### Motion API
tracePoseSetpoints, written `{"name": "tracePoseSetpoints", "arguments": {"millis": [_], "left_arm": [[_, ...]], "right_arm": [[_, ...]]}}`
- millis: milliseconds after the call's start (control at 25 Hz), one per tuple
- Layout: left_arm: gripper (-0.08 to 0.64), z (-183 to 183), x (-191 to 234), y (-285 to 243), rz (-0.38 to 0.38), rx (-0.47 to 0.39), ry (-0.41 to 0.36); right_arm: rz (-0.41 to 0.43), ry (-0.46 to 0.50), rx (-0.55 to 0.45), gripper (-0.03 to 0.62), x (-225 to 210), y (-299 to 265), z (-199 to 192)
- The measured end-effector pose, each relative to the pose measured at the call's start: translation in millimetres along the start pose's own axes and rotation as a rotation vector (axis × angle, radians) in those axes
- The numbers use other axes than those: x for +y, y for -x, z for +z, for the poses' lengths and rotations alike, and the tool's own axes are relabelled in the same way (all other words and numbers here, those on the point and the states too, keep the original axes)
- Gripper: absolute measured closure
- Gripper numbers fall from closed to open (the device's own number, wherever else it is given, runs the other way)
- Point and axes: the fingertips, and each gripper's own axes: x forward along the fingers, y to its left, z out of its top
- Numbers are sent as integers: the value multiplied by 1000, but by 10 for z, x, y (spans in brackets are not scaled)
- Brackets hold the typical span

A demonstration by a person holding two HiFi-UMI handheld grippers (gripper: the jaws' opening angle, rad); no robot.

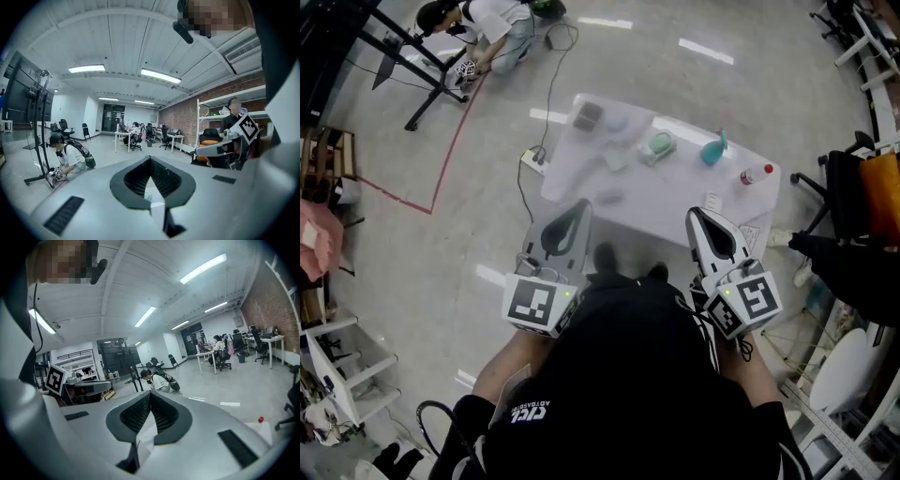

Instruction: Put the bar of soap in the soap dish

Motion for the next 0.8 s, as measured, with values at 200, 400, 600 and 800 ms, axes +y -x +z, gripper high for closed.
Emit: {"name": "tracePoseSetpoints", "arguments": {"millis": [200, 400, 600, 800], "left_arm": [[552, -82, 574, 45, 5, 1, 40], [552, -371, 1010, 26, 41, 33, 101], [552, -642, 1323, -105, 87, 57, 155], [552, -1049, 1442, -359, 66, 73, 210]], "right_arm": [[-3, 23, 44, 574, 250, -481, -13], [12, 20, 146, 574, 290, -866, -279], [79, 63, 240, 574, 339, -1281, -536], [137, 75, 295, 574, 226, -1723, -936]]}}
